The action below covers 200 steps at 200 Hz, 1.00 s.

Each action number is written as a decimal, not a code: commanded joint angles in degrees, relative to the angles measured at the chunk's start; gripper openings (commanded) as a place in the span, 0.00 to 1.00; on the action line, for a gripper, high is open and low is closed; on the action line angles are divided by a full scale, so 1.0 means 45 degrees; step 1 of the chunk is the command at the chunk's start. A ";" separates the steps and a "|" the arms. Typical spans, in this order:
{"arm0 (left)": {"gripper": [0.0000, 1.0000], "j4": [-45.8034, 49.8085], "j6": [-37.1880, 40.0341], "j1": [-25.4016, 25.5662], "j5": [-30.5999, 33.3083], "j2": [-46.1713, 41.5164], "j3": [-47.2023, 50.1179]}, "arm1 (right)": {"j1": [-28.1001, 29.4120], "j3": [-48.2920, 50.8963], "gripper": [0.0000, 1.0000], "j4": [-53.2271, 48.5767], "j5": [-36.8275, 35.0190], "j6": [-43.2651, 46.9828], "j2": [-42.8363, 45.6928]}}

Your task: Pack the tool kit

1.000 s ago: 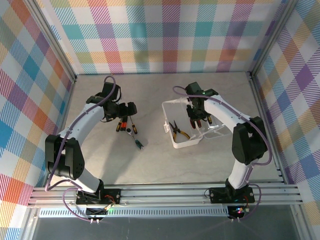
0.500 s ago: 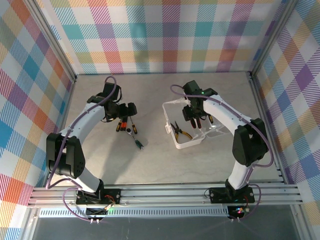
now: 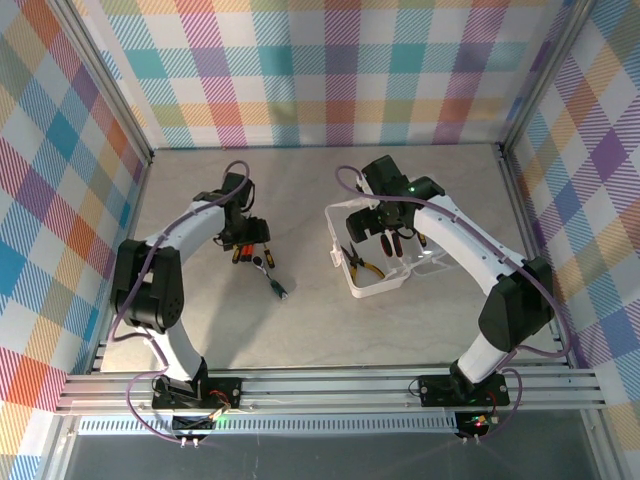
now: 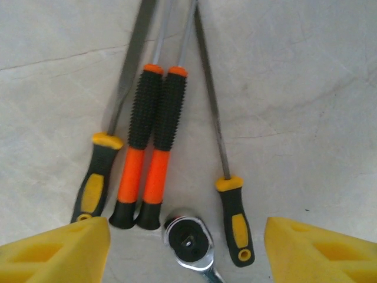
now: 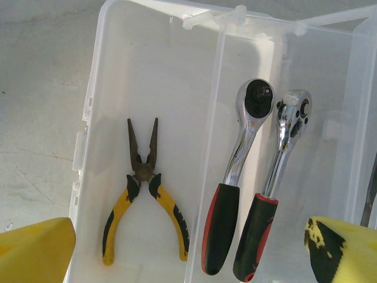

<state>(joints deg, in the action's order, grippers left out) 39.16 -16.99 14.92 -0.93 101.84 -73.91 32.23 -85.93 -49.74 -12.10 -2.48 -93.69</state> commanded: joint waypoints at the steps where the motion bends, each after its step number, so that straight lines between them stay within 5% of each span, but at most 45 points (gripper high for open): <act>1: 0.64 0.0256 0.0010 0.0611 0.0284 0.0600 -0.0948 | 0.0024 0.0011 0.99 0.0066 0.0305 0.0082 0.0163; 90: 0.46 0.0781 0.0065 0.1080 0.1685 0.2407 -0.1905 | 0.0015 0.0181 0.99 0.0125 0.0380 0.0141 0.0195; 200: 0.29 0.0381 0.0082 0.1080 0.1191 0.4227 -0.2724 | 0.0035 -0.0006 0.99 0.0044 0.0440 0.0200 0.0106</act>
<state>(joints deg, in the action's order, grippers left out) 40.27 -17.04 19.75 5.17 118.19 -85.21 32.23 -85.84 -49.32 -11.25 -2.26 -93.69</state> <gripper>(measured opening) 0.310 0.989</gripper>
